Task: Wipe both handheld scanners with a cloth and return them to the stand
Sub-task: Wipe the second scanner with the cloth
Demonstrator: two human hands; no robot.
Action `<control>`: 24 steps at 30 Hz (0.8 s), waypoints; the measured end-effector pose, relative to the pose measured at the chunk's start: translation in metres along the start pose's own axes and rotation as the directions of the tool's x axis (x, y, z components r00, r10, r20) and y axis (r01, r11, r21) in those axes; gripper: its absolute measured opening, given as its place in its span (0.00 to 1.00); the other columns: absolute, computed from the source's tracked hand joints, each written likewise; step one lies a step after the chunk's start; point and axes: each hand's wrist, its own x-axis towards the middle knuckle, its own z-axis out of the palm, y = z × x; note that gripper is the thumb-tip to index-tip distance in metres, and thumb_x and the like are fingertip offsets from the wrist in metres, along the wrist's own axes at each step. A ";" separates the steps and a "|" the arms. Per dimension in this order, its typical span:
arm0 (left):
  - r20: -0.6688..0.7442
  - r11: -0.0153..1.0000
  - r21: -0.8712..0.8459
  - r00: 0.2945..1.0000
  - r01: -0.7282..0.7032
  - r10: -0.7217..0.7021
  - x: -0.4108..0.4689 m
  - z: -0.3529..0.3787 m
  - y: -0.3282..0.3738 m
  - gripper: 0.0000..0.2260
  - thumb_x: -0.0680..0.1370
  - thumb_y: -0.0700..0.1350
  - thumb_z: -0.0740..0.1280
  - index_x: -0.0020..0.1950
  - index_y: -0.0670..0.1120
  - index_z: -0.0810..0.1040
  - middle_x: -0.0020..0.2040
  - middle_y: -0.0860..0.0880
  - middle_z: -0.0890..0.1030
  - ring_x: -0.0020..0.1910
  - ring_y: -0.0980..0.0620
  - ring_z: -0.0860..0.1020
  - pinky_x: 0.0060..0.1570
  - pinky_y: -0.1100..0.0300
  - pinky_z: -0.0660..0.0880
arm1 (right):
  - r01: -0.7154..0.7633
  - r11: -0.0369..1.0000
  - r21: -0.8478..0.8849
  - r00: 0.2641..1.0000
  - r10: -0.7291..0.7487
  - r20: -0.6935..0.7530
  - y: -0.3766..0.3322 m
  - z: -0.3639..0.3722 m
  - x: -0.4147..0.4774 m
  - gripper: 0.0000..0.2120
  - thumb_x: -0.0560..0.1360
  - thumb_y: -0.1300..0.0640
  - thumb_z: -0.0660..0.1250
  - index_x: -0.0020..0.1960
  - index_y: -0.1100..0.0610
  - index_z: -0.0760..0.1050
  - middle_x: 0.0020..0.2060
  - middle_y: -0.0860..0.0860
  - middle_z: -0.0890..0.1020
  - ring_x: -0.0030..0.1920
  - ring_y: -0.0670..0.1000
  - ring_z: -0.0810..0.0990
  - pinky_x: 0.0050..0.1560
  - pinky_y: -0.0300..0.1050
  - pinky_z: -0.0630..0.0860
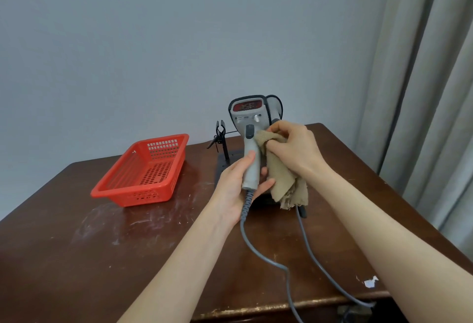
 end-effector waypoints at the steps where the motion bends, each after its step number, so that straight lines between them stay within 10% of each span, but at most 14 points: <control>1: -0.003 1.000 0.019 1.000 0.004 -0.004 -0.001 0.000 0.001 0.11 0.77 0.46 0.67 0.54 0.39 0.77 0.46 0.42 0.80 0.39 0.50 0.80 0.36 0.52 0.81 | -0.008 0.999 -0.033 0.999 0.006 -0.045 0.000 -0.003 0.001 0.05 0.71 0.59 0.66 0.44 0.52 0.77 0.36 0.46 0.79 0.40 0.48 0.77 0.39 0.41 0.71; 10: 0.049 0.995 0.094 0.999 -0.015 0.010 -0.010 0.008 -0.003 0.15 0.81 0.53 0.59 0.57 0.42 0.75 0.42 0.44 0.78 0.32 0.51 0.76 0.19 0.65 0.68 | 0.207 0.961 -0.185 0.964 -0.233 -0.131 -0.007 0.006 -0.004 0.11 0.72 0.61 0.65 0.49 0.49 0.82 0.44 0.44 0.76 0.45 0.45 0.75 0.45 0.39 0.70; 17: -0.005 0.995 0.084 0.998 -0.055 0.056 -0.005 0.004 -0.001 0.19 0.82 0.56 0.54 0.49 0.43 0.77 0.32 0.47 0.77 0.29 0.52 0.72 0.17 0.67 0.61 | 0.291 0.954 -0.073 0.939 -0.270 0.214 -0.006 0.004 -0.015 0.12 0.69 0.61 0.68 0.45 0.46 0.84 0.38 0.41 0.76 0.42 0.43 0.76 0.47 0.41 0.73; 24: 0.034 0.998 0.054 0.999 -0.025 0.023 -0.002 0.004 -0.003 0.25 0.80 0.61 0.51 0.60 0.44 0.76 0.40 0.44 0.76 0.29 0.50 0.72 0.17 0.67 0.61 | 0.230 0.961 -0.151 0.973 -0.224 0.056 -0.007 0.004 -0.002 0.15 0.72 0.63 0.64 0.51 0.47 0.83 0.43 0.42 0.75 0.48 0.45 0.76 0.49 0.39 0.71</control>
